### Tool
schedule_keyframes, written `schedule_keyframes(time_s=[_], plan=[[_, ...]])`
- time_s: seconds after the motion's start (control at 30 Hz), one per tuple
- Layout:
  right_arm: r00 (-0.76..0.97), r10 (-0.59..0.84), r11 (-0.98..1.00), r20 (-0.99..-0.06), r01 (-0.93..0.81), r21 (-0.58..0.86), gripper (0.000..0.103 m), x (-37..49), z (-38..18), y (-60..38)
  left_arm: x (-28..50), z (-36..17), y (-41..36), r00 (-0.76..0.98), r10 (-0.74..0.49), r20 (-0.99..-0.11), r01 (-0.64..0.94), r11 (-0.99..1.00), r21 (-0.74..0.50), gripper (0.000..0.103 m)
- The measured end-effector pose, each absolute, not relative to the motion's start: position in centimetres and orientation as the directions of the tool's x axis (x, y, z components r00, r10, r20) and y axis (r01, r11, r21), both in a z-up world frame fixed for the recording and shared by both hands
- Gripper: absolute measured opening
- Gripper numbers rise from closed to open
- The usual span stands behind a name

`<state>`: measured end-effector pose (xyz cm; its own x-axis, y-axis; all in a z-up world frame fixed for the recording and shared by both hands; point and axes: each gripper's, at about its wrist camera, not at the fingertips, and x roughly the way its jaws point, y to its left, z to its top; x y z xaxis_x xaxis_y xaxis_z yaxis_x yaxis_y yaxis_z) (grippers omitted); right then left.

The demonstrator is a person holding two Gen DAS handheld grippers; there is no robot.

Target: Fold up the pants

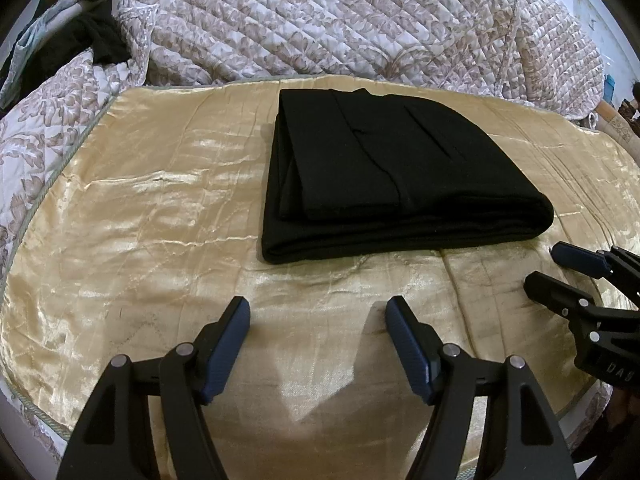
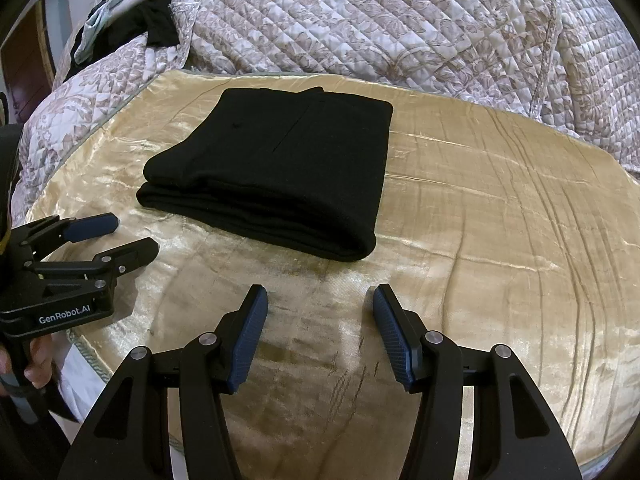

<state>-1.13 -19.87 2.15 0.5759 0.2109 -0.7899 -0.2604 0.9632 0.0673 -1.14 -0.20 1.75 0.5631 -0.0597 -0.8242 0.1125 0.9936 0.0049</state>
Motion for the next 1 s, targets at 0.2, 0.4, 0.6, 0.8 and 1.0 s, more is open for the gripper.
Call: schedule_keyframes(time_s=[0.2,0.4,0.6,0.8,1.0], plan=[[0.576,0.210,0.963,-0.790,-0.260,0.067,0.056,-1.14,2.15,-19.84,-1.18,1.77,-0.18,0.560,-0.055,-0.826,0.110,0.994,0.009,0.073],[0.576,0.210,0.963,-0.790,-0.260,0.066,0.056,-1.13,2.13,-19.86,-1.05,1.82,-0.10,0.558,-0.056,-0.828,0.110,0.994,0.006,0.073],[0.576,0.210,0.963,-0.790,-0.260,0.066,0.056,-1.14,2.13,-19.87,-1.01,1.81,-0.03,0.558,-0.058,-0.828,0.112,0.994,0.006,0.074],[0.576,0.209,0.963,-0.790,-0.260,0.065,0.056,-1.15,2.14,-19.81,-1.03,1.78,0.03,0.556,-0.058,-0.829,0.112,0.994,0.006,0.074],[0.576,0.209,0.963,-0.790,-0.261,0.065,0.056,-1.14,2.11,-19.79,-0.98,1.80,0.00,0.556,-0.058,-0.829,0.112,0.994,0.006,0.074]])
